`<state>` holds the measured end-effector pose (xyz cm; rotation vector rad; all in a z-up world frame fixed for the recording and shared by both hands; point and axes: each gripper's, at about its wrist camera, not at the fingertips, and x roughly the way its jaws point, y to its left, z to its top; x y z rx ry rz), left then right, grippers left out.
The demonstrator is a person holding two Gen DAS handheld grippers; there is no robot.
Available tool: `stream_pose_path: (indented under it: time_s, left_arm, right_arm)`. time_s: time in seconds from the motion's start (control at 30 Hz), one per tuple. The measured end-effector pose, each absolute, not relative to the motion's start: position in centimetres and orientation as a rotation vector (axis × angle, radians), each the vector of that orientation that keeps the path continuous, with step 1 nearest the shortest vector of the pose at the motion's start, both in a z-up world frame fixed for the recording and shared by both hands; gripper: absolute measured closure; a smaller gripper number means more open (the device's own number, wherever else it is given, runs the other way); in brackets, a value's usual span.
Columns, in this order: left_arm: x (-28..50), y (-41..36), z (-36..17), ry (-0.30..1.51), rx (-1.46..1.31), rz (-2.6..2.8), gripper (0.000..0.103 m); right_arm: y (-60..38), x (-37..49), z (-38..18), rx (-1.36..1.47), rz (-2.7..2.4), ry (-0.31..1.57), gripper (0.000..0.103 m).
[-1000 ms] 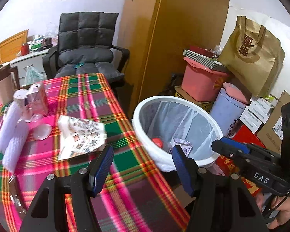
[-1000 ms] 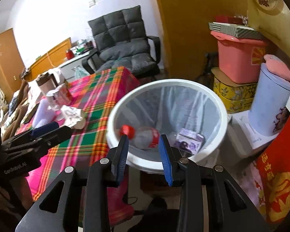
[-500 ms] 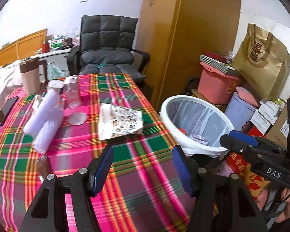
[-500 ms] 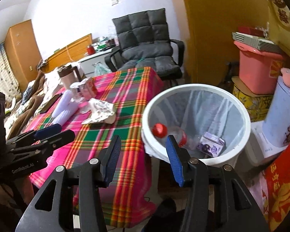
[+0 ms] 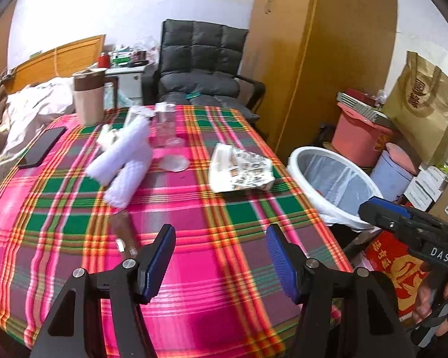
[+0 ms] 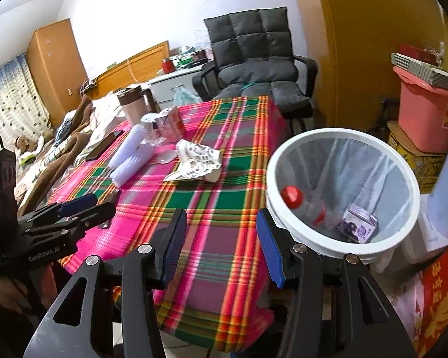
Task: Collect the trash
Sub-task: 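Withdraw both grippers from the wastebasket back over the table, then grasp the white foam net with the left gripper while the right gripper grasps the patterned paper cup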
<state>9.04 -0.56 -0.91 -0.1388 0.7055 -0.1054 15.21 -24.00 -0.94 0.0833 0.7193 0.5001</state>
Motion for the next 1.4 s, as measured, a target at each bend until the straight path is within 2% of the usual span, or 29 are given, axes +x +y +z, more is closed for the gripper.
stream_pose_path:
  time_s: [0.73,0.87,1.4]
  left_arm:
    - [12.6,6.6,-1.3,0.696,-0.154,0.025,0.040]
    - [14.3,7.1,-1.8,0.709,-0.144,0.029,0.040]
    - [19.4,8.6,-5.0,0.801,-0.169,0.003,0.040]
  right_arm:
    - [-20.4,19.7,-1.1,0.026,0.559,0.752,0.052]
    - [-20.0,21.0,-1.4,0.005,0.562,0.759,0.043]
    - [-18.0,25.7,-4.2,-0.069,0.606,0.864,0.042]
